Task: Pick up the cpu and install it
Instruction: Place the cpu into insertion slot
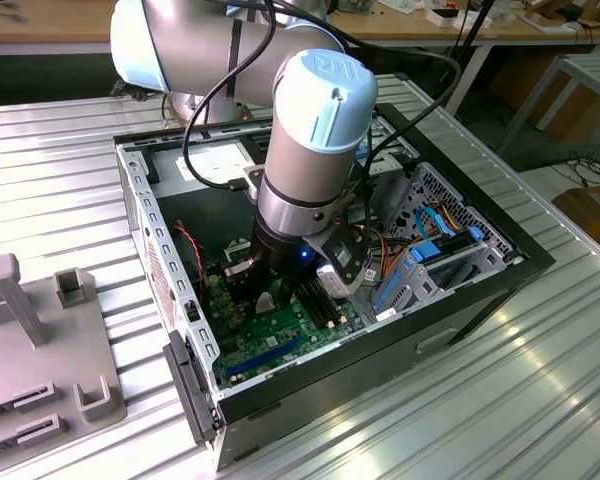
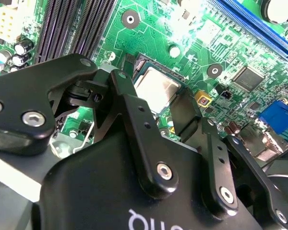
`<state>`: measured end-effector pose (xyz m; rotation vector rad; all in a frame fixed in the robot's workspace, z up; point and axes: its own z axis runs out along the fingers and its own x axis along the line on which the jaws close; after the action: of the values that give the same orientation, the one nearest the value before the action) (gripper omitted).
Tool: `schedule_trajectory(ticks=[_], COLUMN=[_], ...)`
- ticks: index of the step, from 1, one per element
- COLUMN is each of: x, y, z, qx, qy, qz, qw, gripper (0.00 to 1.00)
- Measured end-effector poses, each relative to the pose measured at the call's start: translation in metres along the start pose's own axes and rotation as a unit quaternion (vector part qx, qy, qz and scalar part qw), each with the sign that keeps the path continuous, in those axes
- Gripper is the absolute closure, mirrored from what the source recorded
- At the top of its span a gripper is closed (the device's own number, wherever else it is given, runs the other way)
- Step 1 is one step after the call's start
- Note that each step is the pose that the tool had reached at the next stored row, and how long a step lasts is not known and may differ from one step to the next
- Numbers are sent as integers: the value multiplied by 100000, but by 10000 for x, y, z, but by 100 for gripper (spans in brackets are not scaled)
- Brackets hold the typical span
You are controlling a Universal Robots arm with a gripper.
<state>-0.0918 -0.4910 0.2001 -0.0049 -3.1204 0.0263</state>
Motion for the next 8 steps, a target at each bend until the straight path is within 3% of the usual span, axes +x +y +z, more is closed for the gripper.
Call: schedule_trajectory(ticks=[8], x=[-25], y=[-1], z=[0], qx=[2], qy=[0], qz=[6], qw=[100000], gripper=[42])
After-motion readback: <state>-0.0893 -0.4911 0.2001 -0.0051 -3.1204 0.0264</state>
